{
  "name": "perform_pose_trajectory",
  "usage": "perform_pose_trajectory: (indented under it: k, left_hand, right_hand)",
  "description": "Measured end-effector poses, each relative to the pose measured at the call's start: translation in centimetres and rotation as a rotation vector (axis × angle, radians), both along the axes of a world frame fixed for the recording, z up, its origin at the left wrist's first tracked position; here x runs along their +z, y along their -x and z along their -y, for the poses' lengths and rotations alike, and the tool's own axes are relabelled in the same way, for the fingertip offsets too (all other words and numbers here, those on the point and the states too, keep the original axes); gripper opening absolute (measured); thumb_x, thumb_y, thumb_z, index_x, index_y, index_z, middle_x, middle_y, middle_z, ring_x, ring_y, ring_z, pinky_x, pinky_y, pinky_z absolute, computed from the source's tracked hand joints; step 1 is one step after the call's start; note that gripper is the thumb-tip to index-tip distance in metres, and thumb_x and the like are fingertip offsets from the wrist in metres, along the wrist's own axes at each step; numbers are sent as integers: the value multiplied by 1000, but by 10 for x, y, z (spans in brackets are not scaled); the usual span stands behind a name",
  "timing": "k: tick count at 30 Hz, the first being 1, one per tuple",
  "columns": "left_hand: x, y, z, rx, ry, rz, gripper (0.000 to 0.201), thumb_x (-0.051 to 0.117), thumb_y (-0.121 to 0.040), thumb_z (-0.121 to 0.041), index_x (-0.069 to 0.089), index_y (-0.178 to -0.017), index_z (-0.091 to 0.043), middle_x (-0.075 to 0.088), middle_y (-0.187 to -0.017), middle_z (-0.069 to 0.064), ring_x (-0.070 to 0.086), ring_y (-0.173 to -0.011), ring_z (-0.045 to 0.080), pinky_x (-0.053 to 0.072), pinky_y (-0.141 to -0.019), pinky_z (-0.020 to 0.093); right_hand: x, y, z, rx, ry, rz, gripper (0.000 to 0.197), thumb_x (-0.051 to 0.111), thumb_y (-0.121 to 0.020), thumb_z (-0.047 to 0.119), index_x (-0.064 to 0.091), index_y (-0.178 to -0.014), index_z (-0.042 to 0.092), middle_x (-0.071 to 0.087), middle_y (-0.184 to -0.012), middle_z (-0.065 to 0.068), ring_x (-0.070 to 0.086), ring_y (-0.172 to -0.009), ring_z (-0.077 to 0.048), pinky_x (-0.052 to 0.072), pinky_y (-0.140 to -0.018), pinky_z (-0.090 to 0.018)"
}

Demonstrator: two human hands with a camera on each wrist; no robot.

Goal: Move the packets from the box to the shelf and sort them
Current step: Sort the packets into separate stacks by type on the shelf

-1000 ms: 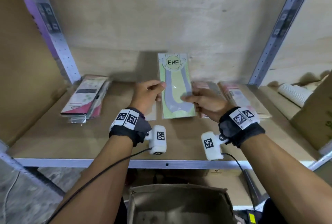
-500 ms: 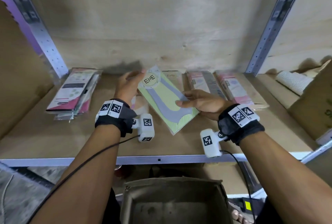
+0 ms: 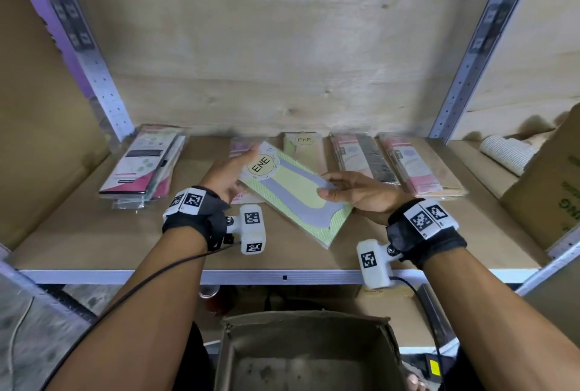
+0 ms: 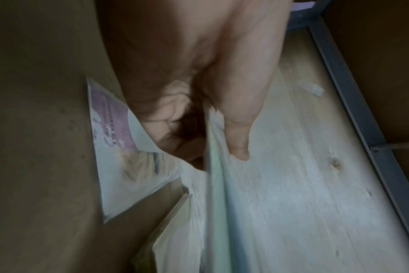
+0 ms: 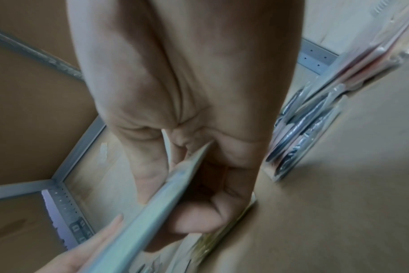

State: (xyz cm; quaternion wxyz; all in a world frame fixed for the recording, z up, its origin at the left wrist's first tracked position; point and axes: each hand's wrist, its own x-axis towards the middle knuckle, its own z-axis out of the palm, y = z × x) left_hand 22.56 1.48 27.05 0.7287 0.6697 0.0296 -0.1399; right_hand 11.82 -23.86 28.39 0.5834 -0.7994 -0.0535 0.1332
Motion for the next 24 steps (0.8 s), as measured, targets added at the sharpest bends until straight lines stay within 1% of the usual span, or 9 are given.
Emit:
perform_pose_trajectory:
  k: [3, 6, 8, 10, 12, 15, 17, 21, 24]
  left_hand:
    - [1, 3, -2, 52, 118, -20, 47, 73, -87, -42, 68, -119, -8, 76, -109, 12, 73, -100, 25, 61, -86, 42]
    - [2, 7, -2, -27, 166, 0, 43, 75, -86, -40, 69, -117, -11, 77, -104, 9, 73, -97, 21, 62, -72, 27]
    - [3, 12, 1, -124, 104, 9, 43, 79, -83, -36, 70, -115, -10, 77, -103, 10, 74, -97, 21, 61, -74, 25]
    - [2, 14, 6, -229, 23, 4, 39, 81, -82, -30, 70, -113, -9, 77, -105, 10, 74, -96, 20, 61, -76, 25]
    - [-1, 13, 11, -302, -51, 11, 30, 80, -83, -22, 70, -109, -10, 77, -105, 8, 74, -93, 19, 61, -75, 24]
    - [-6, 8, 17, -275, -109, 52, 35, 79, -84, -12, 67, -117, -6, 76, -110, 10, 72, -94, 20, 61, -75, 24]
    - [-9, 2, 22, -210, -116, 81, 40, 79, -84, -10, 64, -120, -4, 74, -113, 12, 71, -93, 20, 61, -74, 23]
    - [-15, -12, 35, -72, -117, 128, 29, 82, -80, -8, 70, -106, -2, 74, -94, 14, 67, -68, 13, 57, -61, 18]
    - [-17, -21, 48, 2, -107, 146, 33, 83, -78, -4, 70, -107, 5, 72, -79, 13, 56, -47, 10, 51, -53, 18]
  right_hand:
    - [1, -1, -3, -56, -9, -20, 36, 53, -100, 8, 50, -129, -12, 49, -139, -27, 54, -124, -26, 37, -111, -29]
    - [1, -5, -6, -182, -182, -104, 30, 51, -98, 3, 58, -126, -2, 57, -136, -21, 53, -129, -33, 35, -113, -49]
    - [2, -10, -11, -229, -257, -104, 31, 49, -98, 0, 59, -127, 0, 62, -131, -22, 60, -119, -35, 41, -109, -50]
    - [0, -18, -15, -276, -279, -74, 35, 48, -97, -4, 53, -132, -7, 63, -125, -25, 61, -110, -33, 43, -107, -48]
    - [-3, -27, -20, -319, -276, -58, 37, 49, -96, -5, 51, -133, -9, 63, -124, -26, 61, -108, -36, 43, -106, -50]
    - [-11, -39, -22, -367, -232, -46, 33, 57, -94, -2, 58, -127, -5, 66, -123, -25, 62, -116, -41, 46, -107, -51]
    - [-12, -46, -21, -415, -156, -9, 32, 64, -91, 2, 63, -122, -1, 70, -115, -22, 66, -110, -39, 51, -101, -50]
    - [-10, -61, -19, -546, 94, 77, 31, 79, -81, 18, 69, -108, 5, 75, -100, -16, 72, -86, -32, 61, -78, -44]
    - [-4, -69, -16, -595, 190, 105, 21, 80, -79, 18, 68, -95, 10, 75, -96, -14, 73, -88, -35, 61, -80, -48]
